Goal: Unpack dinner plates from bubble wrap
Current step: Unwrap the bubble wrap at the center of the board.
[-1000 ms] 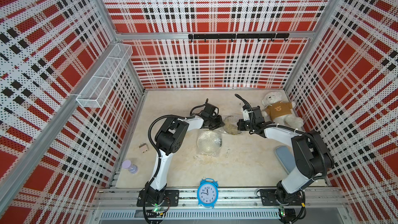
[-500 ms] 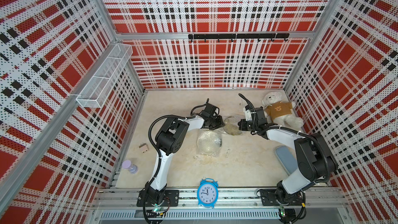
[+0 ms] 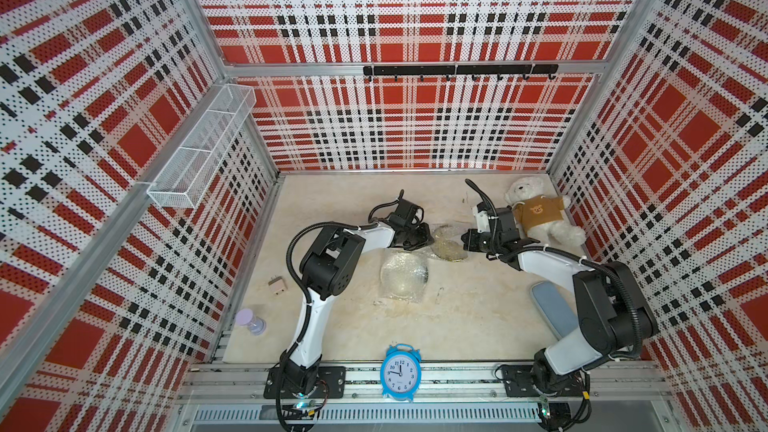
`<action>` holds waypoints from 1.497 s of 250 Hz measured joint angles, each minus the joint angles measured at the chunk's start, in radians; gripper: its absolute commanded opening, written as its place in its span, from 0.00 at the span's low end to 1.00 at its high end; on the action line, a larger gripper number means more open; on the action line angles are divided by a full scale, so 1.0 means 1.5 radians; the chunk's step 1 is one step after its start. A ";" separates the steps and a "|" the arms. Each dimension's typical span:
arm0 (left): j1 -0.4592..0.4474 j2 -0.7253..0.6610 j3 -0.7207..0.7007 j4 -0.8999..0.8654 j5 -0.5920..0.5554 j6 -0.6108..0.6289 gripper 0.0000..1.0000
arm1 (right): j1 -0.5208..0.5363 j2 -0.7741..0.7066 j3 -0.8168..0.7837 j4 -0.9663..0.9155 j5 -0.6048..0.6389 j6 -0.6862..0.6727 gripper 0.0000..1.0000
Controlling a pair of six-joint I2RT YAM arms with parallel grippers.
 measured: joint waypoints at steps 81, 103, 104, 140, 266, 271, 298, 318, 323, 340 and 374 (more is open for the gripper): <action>0.005 0.000 0.001 -0.006 -0.014 -0.002 0.00 | -0.019 -0.033 -0.011 0.016 0.017 0.008 0.00; 0.005 0.000 0.003 -0.008 -0.015 -0.002 0.00 | -0.019 -0.036 -0.024 0.026 0.026 0.012 0.00; 0.005 0.000 0.003 -0.008 -0.015 -0.002 0.00 | -0.019 -0.036 -0.025 0.026 0.027 0.012 0.00; 0.006 0.000 0.003 -0.008 -0.015 -0.003 0.00 | -0.019 -0.049 -0.048 0.034 0.055 0.025 0.04; 0.039 -0.001 0.003 0.000 -0.020 -0.014 0.00 | -0.019 -0.057 -0.058 0.032 0.154 0.084 0.28; 0.041 -0.001 0.003 0.000 -0.020 -0.015 0.00 | -0.019 -0.056 -0.056 0.028 0.158 0.086 0.29; 0.052 -0.001 0.003 0.000 -0.020 -0.017 0.00 | -0.019 -0.055 -0.044 0.011 0.184 0.095 0.34; 0.056 -0.001 0.003 0.000 -0.020 -0.017 0.00 | -0.019 -0.055 -0.037 -0.002 0.203 0.103 0.37; 0.057 -0.001 0.003 0.000 -0.020 -0.018 0.00 | -0.019 -0.055 -0.036 -0.005 0.207 0.104 0.38; 0.057 -0.001 0.003 0.000 -0.020 -0.018 0.00 | -0.019 -0.055 -0.032 -0.021 0.223 0.111 0.40; 0.057 -0.002 0.003 0.000 -0.020 -0.018 0.00 | -0.023 -0.057 -0.029 -0.055 0.245 0.119 0.47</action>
